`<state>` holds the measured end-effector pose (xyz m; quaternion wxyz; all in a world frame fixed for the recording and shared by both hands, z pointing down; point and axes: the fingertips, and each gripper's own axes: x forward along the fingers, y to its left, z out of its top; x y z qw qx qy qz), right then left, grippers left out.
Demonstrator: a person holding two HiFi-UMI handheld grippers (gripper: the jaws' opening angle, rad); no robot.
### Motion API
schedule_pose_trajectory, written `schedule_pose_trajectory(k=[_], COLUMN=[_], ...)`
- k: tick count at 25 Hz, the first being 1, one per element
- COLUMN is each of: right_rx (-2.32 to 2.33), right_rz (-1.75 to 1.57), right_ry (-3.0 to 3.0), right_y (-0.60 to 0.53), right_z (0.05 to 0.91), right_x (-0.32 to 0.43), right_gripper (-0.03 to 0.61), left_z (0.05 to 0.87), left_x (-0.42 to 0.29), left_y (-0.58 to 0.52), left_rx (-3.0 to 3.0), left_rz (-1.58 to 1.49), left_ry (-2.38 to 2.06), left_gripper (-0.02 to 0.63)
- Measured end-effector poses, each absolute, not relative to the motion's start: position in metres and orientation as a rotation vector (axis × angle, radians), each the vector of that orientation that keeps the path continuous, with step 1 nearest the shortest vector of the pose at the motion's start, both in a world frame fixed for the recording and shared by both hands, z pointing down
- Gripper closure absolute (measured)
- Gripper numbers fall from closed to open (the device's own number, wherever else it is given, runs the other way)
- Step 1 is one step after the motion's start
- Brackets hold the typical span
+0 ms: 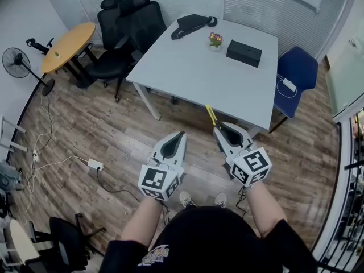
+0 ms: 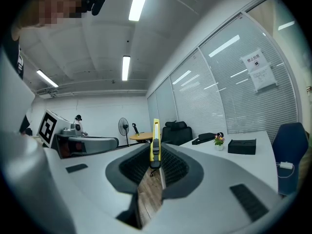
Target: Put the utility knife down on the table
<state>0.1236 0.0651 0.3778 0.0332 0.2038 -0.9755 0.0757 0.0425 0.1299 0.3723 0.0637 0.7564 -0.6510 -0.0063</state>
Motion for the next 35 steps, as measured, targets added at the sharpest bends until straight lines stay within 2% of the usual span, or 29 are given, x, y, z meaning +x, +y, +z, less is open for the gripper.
schedule_pose_trajectory(k=[19,35], right_rx=[0.718,0.651], right_rz=[0.245,0.293], right_ry=[-2.987,-3.002], right_y=[0.067,-0.049], right_z=[0.382,0.393], right_x=[0.066,0.045], right_gripper=[0.509,0.509], left_z=[0.383,0.388], left_x=[-0.017,-0.032], left_y=[0.139,0.021], left_rx=[2.323,2.291], left_rz=[-0.026,0.013], left_ry=[-1.906,-1.942], left_gripper=[0.607,0.607])
